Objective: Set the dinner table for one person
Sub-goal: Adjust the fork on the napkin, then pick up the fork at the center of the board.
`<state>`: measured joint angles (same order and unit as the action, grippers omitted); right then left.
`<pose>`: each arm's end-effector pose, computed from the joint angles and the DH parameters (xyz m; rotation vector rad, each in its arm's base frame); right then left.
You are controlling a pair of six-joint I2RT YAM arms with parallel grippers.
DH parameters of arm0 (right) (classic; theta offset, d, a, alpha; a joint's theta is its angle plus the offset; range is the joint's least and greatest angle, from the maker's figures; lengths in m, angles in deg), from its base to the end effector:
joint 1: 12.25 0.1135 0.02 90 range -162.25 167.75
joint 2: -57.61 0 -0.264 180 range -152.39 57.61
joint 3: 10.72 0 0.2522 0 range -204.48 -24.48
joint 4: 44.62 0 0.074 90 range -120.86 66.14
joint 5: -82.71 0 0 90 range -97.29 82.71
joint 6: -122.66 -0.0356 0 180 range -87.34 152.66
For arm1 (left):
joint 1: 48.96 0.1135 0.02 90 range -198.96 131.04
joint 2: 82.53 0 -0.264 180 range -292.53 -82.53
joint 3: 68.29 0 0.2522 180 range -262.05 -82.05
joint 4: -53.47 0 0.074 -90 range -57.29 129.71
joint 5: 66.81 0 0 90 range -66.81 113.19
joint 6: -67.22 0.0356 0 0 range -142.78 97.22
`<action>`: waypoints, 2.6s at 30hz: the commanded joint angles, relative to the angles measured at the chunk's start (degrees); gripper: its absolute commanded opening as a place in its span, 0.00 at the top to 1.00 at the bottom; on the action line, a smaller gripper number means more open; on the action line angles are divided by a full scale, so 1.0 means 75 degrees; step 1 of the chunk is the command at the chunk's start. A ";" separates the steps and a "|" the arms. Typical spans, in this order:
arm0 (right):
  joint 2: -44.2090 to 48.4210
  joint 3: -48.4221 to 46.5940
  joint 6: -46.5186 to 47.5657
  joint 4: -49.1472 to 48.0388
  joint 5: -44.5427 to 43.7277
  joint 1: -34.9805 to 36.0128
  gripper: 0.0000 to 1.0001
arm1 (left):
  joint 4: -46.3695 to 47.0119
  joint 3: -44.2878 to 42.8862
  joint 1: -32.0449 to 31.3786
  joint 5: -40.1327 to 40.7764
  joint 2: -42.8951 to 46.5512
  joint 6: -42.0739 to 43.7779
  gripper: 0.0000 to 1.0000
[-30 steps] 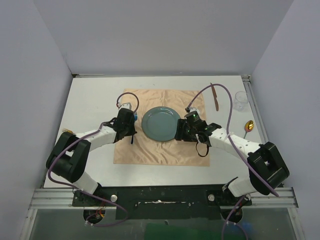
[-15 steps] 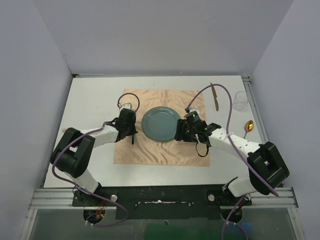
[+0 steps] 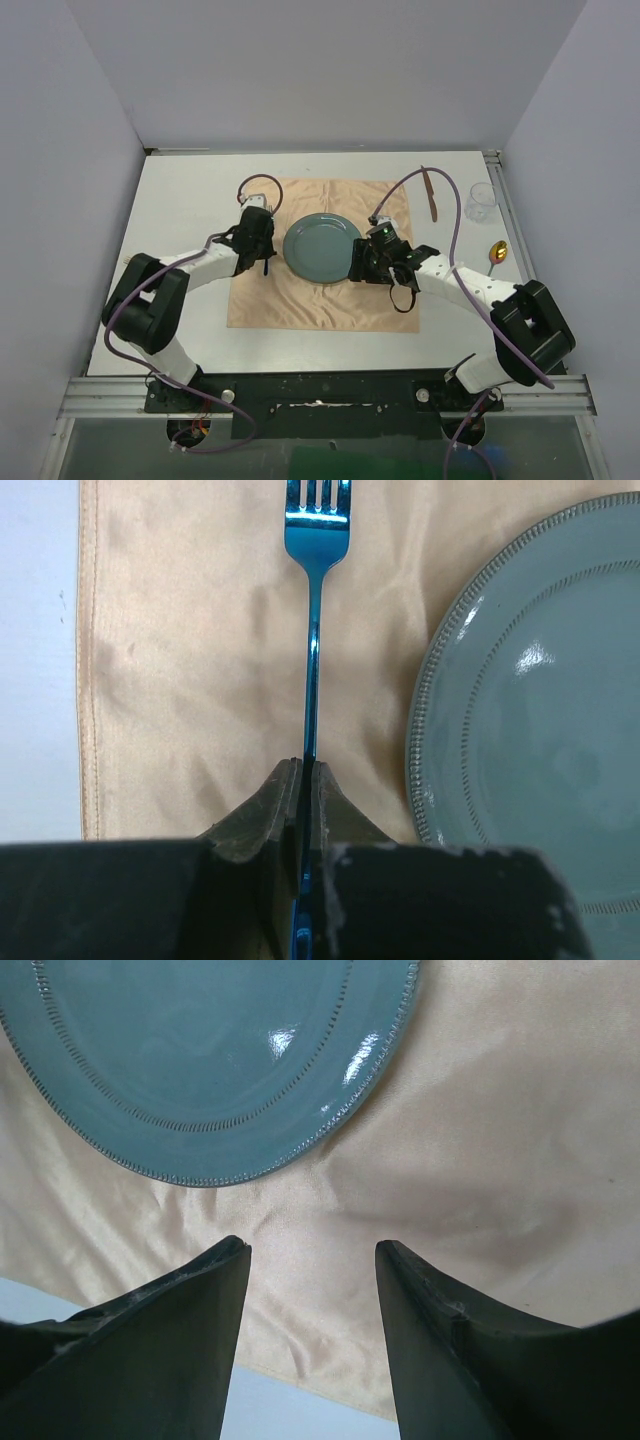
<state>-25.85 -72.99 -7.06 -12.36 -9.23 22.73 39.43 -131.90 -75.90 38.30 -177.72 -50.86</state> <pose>0.2386 0.1655 0.1966 0.1208 2.5702 0.4809 0.3024 -0.1433 0.1669 -0.1495 2.3334 -0.1652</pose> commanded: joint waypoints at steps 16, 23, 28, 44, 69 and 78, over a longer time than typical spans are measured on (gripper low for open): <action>0.0037 -0.0351 -0.0050 -0.0058 -0.0148 0.0067 0.45 | 0.0401 -0.0538 -0.0018 0.0161 -0.0666 0.0378 1.00; -0.0005 -0.0364 -0.0044 -0.0056 -0.0117 0.0075 0.45 | 0.0353 -0.0595 -0.0017 0.0164 -0.0724 0.0427 1.00; 0.0007 -0.0364 -0.0053 -0.0041 -0.0133 0.0071 0.45 | 0.0264 -0.0666 -0.0017 0.0108 -0.0740 0.0439 0.93; -0.0143 -0.0411 -0.0013 -0.0100 -0.0064 0.0081 0.45 | -0.0561 -0.1123 -0.0018 0.0682 0.0870 0.0221 0.60; 0.0371 0.0417 0.0509 -0.1128 0.0352 0.0062 0.44 | -0.4679 0.0271 0.1521 0.4664 0.2990 -0.4392 0.82; 0.0800 0.1299 0.0895 -0.1913 0.1060 -0.0249 0.44 | -0.5785 -0.0409 0.1622 0.5393 0.1306 -0.6146 0.82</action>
<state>-22.35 -65.62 -2.23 -20.77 -4.48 22.32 -1.16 -132.31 -64.58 75.55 -166.07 -88.56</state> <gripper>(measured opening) 0.558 0.177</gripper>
